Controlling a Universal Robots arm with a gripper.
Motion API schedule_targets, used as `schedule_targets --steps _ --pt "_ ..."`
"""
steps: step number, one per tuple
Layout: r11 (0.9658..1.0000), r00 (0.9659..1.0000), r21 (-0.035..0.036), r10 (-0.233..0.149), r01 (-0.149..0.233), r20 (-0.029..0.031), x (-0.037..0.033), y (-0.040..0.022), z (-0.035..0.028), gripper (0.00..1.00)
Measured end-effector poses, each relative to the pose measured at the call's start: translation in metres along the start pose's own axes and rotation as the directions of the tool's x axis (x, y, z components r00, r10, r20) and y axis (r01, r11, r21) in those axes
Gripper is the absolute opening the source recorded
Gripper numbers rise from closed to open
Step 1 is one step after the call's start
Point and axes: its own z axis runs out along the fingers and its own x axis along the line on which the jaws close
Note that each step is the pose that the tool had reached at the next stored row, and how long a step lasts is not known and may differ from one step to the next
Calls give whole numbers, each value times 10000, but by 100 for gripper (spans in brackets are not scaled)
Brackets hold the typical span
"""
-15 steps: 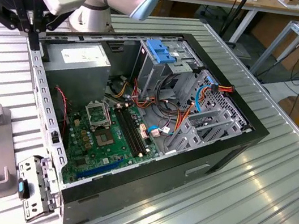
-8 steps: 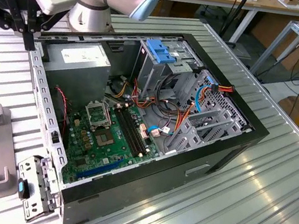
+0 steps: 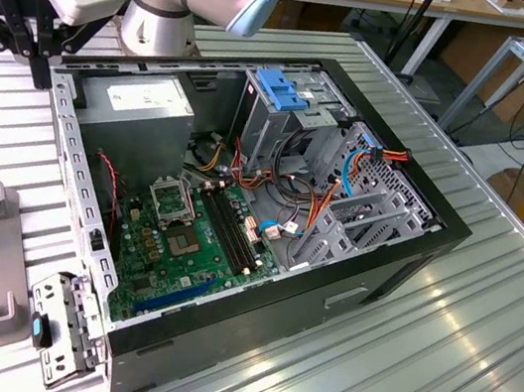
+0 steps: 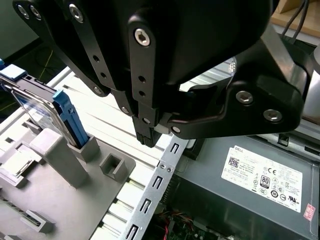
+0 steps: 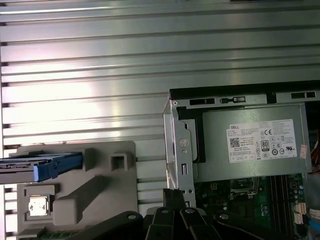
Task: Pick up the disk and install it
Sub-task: 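Reach for the disk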
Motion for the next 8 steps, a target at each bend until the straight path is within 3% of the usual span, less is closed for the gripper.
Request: schedule_targets --steps 8 --pt "10000 10000 1 -1 1 -1 76 -6 -2 11"
